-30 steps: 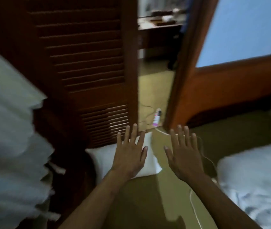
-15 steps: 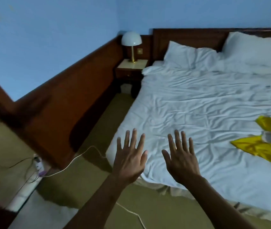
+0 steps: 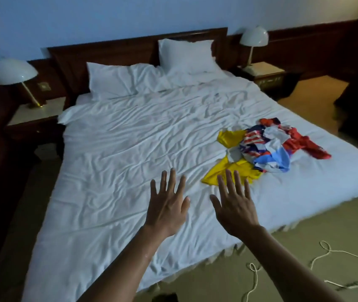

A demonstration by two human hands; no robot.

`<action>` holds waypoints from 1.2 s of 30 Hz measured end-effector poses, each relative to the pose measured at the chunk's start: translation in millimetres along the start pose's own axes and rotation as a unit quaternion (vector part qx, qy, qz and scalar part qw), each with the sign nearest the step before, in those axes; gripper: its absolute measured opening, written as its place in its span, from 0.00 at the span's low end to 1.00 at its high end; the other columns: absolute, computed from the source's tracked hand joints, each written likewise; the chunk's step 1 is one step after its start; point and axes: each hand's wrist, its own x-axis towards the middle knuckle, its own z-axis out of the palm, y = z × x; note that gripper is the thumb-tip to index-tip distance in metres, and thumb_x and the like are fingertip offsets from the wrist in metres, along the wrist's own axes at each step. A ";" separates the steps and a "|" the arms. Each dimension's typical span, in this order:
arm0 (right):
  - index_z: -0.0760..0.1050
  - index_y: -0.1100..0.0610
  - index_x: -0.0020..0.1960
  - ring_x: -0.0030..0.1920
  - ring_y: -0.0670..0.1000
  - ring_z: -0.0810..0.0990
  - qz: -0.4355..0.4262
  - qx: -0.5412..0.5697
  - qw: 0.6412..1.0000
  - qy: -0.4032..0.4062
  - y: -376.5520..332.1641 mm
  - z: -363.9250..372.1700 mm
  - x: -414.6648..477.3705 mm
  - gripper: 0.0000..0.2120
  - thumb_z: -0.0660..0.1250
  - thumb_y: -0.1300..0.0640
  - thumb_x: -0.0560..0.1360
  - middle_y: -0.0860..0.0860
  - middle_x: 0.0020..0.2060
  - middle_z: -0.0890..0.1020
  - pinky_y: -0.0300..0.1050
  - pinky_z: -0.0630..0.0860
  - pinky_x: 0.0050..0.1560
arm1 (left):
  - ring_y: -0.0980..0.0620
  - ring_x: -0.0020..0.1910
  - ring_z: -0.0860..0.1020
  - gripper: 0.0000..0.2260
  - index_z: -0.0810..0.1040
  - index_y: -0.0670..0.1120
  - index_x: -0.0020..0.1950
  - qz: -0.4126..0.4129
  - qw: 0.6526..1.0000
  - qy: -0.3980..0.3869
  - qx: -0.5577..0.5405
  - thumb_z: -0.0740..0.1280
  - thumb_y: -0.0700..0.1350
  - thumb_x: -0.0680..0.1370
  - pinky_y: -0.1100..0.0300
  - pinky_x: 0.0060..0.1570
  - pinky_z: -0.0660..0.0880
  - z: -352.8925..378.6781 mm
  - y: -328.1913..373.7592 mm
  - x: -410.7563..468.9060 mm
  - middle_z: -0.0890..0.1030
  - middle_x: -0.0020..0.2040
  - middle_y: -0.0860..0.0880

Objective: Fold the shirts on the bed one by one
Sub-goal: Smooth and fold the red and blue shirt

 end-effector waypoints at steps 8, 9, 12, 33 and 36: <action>0.67 0.60 0.79 0.81 0.64 0.59 0.095 -0.042 0.995 0.008 97.0 21.3 93.1 0.33 0.52 0.40 0.82 0.61 0.80 0.63 0.67 0.58 0.77 | 0.35 0.80 0.63 0.28 0.65 0.47 0.82 0.095 0.995 -0.018 -0.037 0.52 0.58 0.84 0.29 0.72 0.66 42.9 38.1 170.2 0.63 0.82 0.38; 0.67 0.59 0.79 0.81 0.64 0.59 0.104 -0.047 0.993 0.009 107.7 22.2 104.2 0.33 0.52 0.40 0.82 0.61 0.80 0.64 0.66 0.58 0.77 | 0.35 0.80 0.63 0.28 0.65 0.47 0.82 0.108 0.993 -0.018 -0.043 0.52 0.58 0.84 0.29 0.71 0.66 45.5 44.6 190.6 0.64 0.81 0.38; 0.67 0.59 0.79 0.80 0.65 0.60 0.126 -0.063 0.990 0.014 140.6 23.7 140.2 0.33 0.52 0.40 0.82 0.62 0.79 0.64 0.67 0.60 0.76 | 0.35 0.78 0.67 0.28 0.69 0.46 0.80 0.144 0.988 -0.017 -0.048 0.53 0.57 0.83 0.30 0.69 0.69 52.1 64.8 249.7 0.66 0.80 0.38; 0.70 0.62 0.76 0.80 0.66 0.59 0.140 -0.048 0.983 -0.107 558.0 151.3 398.0 0.32 0.51 0.42 0.82 0.64 0.78 0.65 0.64 0.52 0.78 | 0.37 0.82 0.59 0.30 0.63 0.47 0.83 0.153 0.981 -0.109 -0.055 0.46 0.58 0.83 0.33 0.76 0.63 224.8 319.8 683.3 0.58 0.84 0.39; 0.64 0.60 0.81 0.82 0.64 0.51 0.167 -0.029 0.976 -0.136 619.4 178.2 431.0 0.34 0.46 0.40 0.83 0.61 0.81 0.58 0.65 0.52 0.81 | 0.37 0.83 0.53 0.29 0.56 0.47 0.85 0.151 0.979 -0.134 -0.028 0.49 0.56 0.85 0.35 0.78 0.57 258.4 354.6 745.6 0.52 0.85 0.39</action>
